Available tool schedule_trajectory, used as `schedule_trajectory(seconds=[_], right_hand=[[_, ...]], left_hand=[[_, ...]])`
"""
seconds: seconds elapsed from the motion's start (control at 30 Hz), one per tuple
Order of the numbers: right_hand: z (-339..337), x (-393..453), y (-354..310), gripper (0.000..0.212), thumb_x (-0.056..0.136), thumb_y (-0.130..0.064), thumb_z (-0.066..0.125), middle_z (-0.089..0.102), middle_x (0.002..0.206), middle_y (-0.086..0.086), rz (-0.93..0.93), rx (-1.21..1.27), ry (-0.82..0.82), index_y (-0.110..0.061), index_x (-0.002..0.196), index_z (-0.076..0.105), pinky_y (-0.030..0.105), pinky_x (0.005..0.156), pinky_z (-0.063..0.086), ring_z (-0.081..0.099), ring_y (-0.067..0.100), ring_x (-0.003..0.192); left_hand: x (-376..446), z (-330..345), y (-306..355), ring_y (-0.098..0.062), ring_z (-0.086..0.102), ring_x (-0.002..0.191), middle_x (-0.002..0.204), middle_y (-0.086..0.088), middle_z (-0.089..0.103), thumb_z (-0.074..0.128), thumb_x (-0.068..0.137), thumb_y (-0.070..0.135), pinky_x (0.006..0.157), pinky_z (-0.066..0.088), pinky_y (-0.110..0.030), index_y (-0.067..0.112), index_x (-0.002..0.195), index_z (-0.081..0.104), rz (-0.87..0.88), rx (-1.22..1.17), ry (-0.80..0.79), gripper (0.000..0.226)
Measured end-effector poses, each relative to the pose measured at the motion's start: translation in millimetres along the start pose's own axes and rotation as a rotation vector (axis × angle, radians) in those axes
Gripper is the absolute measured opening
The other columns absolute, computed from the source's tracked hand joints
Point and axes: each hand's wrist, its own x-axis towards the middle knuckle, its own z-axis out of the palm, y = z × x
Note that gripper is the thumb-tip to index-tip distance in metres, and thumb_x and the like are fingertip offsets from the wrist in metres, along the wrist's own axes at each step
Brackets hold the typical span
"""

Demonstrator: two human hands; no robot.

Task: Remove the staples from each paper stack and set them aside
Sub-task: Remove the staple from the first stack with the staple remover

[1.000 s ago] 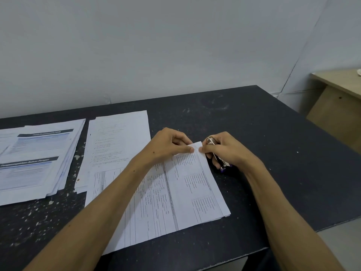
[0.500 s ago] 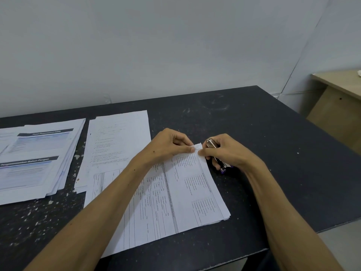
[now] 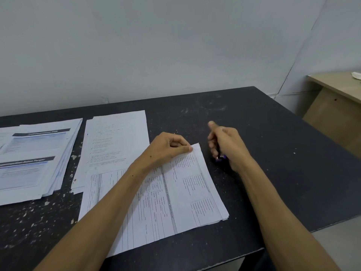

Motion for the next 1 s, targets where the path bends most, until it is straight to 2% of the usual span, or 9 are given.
schedule_trajectory(seconds=[0.1, 0.23, 0.33, 0.5, 0.6, 0.7, 0.8, 0.87, 1.0], right_hand=[[11.7, 4.7, -2.0, 0.045, 0.109, -0.046, 0.044, 0.073, 0.073, 0.01, 0.052, 0.253, 0.204, -0.013, 0.081, 0.056, 0.031, 0.053, 0.054, 0.07, 0.023, 0.059], [33.2, 12.7, 1.9, 0.053, 0.11, -0.049, 0.037, 0.075, 0.076, 0.006, -0.054, 0.067, 0.394, -0.015, 0.075, 0.059, 0.047, 0.074, 0.064, 0.074, 0.02, 0.069], [41.9, 18.7, -0.6, 0.056, 0.11, -0.05, 0.033, 0.072, 0.074, 0.005, -0.081, 0.024, 0.491, -0.014, 0.077, 0.061, 0.049, 0.076, 0.064, 0.071, 0.016, 0.066], [52.5, 16.5, -4.4, 0.045, 0.11, -0.05, 0.034, 0.068, 0.093, 0.01, -0.051, 0.091, 0.405, -0.011, 0.106, 0.055, 0.037, 0.068, 0.066, 0.073, 0.023, 0.084], [53.6, 14.4, 1.6, 0.044, 0.109, -0.051, 0.034, 0.068, 0.103, 0.01, -0.014, 0.001, 0.335, -0.011, 0.116, 0.051, 0.039, 0.076, 0.066, 0.074, 0.023, 0.091], [49.0, 12.7, 3.7, 0.039, 0.111, -0.046, 0.034, 0.068, 0.105, 0.01, -0.011, -0.008, 0.301, -0.011, 0.117, 0.05, 0.026, 0.068, 0.063, 0.074, 0.022, 0.092], [45.6, 8.5, 5.0, 0.036, 0.112, -0.041, 0.036, 0.069, 0.1, 0.011, -0.074, -0.029, 0.286, -0.01, 0.111, 0.053, 0.023, 0.065, 0.062, 0.075, 0.022, 0.089], [46.2, 6.9, 7.8, 0.036, 0.112, -0.041, 0.035, 0.071, 0.094, 0.01, -0.173, -0.11, 0.317, -0.013, 0.101, 0.055, 0.026, 0.065, 0.063, 0.074, 0.021, 0.083], [46.9, 4.3, 8.2, 0.046, 0.11, -0.048, 0.032, 0.07, 0.08, 0.006, -0.245, -0.218, 0.453, -0.015, 0.089, 0.057, 0.042, 0.067, 0.062, 0.071, 0.025, 0.072]], left_hand=[[-3.8, 6.5, -5.5, -0.009, 0.077, 0.087, 0.095, 0.012, 0.079, 0.075, 0.093, 0.034, 0.071, 0.054, -0.017, 0.025, 0.1, 0.079, 0.026, -0.048, 0.035, 0.011], [-3.9, 13.8, -9.5, -0.005, 0.074, 0.087, 0.095, 0.015, 0.077, 0.077, 0.092, 0.033, 0.072, 0.054, -0.016, 0.027, 0.097, 0.078, 0.108, 0.022, 0.106, 0.007], [-3.9, 17.1, -12.8, -0.006, 0.073, 0.086, 0.096, 0.014, 0.076, 0.077, 0.093, 0.033, 0.075, 0.057, -0.017, 0.027, 0.096, 0.077, 0.152, 0.072, 0.15, 0.007], [-3.1, 20.4, -14.2, -0.002, 0.071, 0.085, 0.092, 0.017, 0.075, 0.076, 0.092, 0.032, 0.074, 0.06, -0.019, 0.026, 0.095, 0.078, 0.207, 0.136, 0.203, 0.007], [-2.5, 19.5, -14.1, 0.002, 0.07, 0.085, 0.089, 0.028, 0.07, 0.077, 0.092, 0.032, 0.073, 0.056, -0.015, 0.026, 0.095, 0.079, 0.213, 0.137, 0.209, 0.007], [-2.2, 20.3, -13.8, 0.0, 0.07, 0.083, 0.088, 0.023, 0.072, 0.077, 0.092, 0.032, 0.074, 0.058, -0.018, 0.028, 0.095, 0.079, 0.203, 0.144, 0.211, 0.006], [-2.6, 20.0, -13.8, 0.002, 0.07, 0.082, 0.087, 0.018, 0.074, 0.077, 0.091, 0.032, 0.074, 0.06, -0.022, 0.029, 0.092, 0.078, 0.191, 0.14, 0.213, 0.004], [-2.2, 18.9, -14.2, 0.002, 0.07, 0.082, 0.088, 0.016, 0.075, 0.077, 0.091, 0.032, 0.073, 0.06, -0.023, 0.026, 0.092, 0.079, 0.187, 0.133, 0.21, 0.006], [-2.9, 19.0, -14.2, -0.002, 0.072, 0.082, 0.092, 0.013, 0.077, 0.077, 0.092, 0.033, 0.074, 0.061, -0.024, 0.022, 0.095, 0.079, 0.17, 0.129, 0.203, 0.012]])
